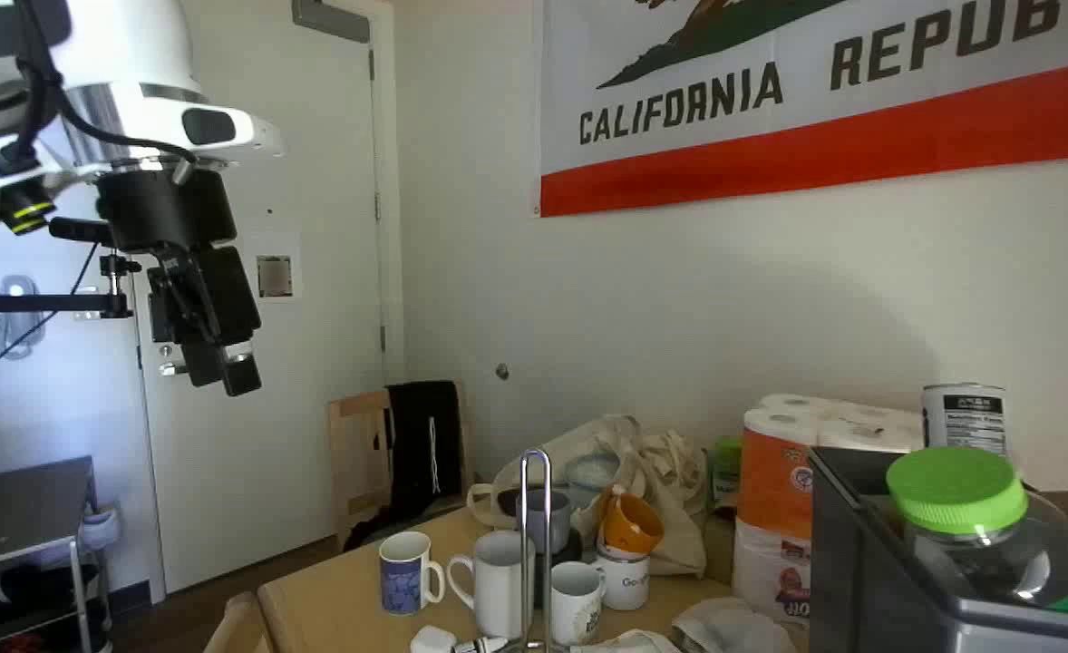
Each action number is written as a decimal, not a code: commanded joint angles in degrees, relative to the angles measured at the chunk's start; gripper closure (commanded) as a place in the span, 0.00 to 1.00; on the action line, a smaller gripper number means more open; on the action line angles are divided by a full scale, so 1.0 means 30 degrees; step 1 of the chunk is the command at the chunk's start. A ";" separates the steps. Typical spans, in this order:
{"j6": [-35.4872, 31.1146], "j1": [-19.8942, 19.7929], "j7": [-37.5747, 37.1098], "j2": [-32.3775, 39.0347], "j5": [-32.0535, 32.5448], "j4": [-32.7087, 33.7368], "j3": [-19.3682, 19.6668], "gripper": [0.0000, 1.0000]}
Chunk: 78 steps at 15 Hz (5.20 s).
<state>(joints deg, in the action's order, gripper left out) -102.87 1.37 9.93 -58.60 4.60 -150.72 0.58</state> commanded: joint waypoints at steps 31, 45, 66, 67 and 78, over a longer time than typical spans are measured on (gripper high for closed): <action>-0.8508 -0.2938 0.7691 1.3682 -0.0269 0.4420 0.7701 0.00; -1.0083 -0.3217 0.8917 1.6244 -0.1774 0.4548 0.7682 0.00; -1.4711 -0.9775 1.1447 2.9592 -0.4723 1.1579 0.2354 0.00; -1.4653 -1.0101 1.1452 3.0061 -0.4719 1.2013 0.2113 0.00; -1.3173 -1.1238 1.0880 3.1989 -0.4411 1.4056 0.1284 0.00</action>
<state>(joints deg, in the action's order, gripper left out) -144.69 -31.34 42.62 36.76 -8.17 -110.03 5.11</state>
